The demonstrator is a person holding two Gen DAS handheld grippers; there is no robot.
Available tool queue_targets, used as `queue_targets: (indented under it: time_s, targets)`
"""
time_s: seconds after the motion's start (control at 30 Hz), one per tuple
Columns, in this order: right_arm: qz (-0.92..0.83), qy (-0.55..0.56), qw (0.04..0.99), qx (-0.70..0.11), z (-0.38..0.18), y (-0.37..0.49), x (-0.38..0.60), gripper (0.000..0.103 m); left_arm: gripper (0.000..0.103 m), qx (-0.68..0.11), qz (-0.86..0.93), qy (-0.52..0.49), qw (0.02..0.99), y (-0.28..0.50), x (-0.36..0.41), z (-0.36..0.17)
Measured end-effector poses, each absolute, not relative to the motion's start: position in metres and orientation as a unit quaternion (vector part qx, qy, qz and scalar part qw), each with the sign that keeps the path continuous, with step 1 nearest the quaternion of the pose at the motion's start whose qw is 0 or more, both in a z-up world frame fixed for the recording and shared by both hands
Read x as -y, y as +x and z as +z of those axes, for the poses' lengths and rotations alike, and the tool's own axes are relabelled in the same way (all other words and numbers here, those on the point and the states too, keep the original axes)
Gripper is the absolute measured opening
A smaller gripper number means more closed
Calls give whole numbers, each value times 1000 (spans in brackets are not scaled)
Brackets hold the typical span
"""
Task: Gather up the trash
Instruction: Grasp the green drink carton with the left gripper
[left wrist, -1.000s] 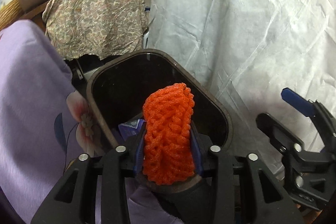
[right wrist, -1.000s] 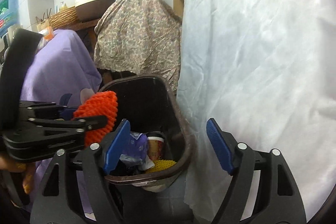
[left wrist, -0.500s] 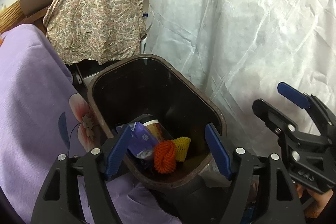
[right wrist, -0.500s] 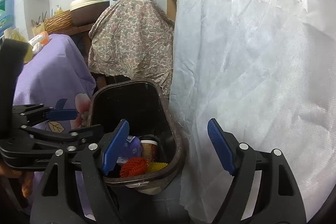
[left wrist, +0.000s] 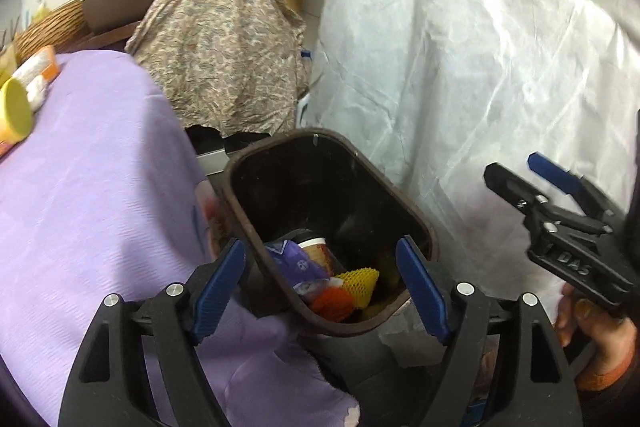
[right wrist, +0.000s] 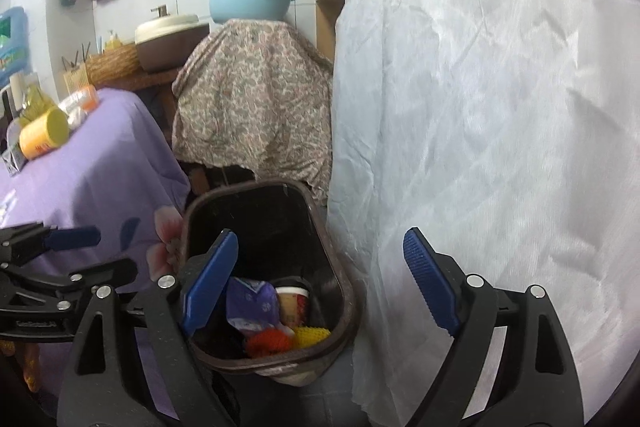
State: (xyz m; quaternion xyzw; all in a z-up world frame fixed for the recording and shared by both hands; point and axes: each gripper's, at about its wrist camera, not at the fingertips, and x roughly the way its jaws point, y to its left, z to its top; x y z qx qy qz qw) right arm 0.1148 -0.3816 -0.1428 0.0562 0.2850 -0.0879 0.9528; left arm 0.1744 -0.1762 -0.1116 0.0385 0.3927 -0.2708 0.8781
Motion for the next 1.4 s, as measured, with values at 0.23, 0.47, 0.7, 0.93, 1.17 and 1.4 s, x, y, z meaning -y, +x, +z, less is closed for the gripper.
queue_targets:
  time_s: [0.23, 0.47, 0.7, 0.93, 1.17, 1.4]
  targets:
    - [-53, 55, 956, -283, -131, 127, 359, 88, 85, -334, -260, 29, 906, 153, 134, -64]
    - [14, 27, 959, -282, -123, 145, 309, 88, 86, -315, -175, 13, 933, 169, 56, -44]
    - [71, -9, 958, -279, -113, 153, 258, 88, 86, -325, -23, -4, 946, 204, -48, -43]
    - [108, -26, 954, -278, -105, 153, 227, 88, 84, -349, 83, 29, 933, 250, -108, -54]
    - [129, -42, 953, -269, -93, 149, 208, 88, 76, -371, 94, 31, 924, 290, -118, -64]
    - [148, -57, 949, -272, -88, 155, 186, 88, 55, -383, 88, 11, 920, 306, -130, -71]
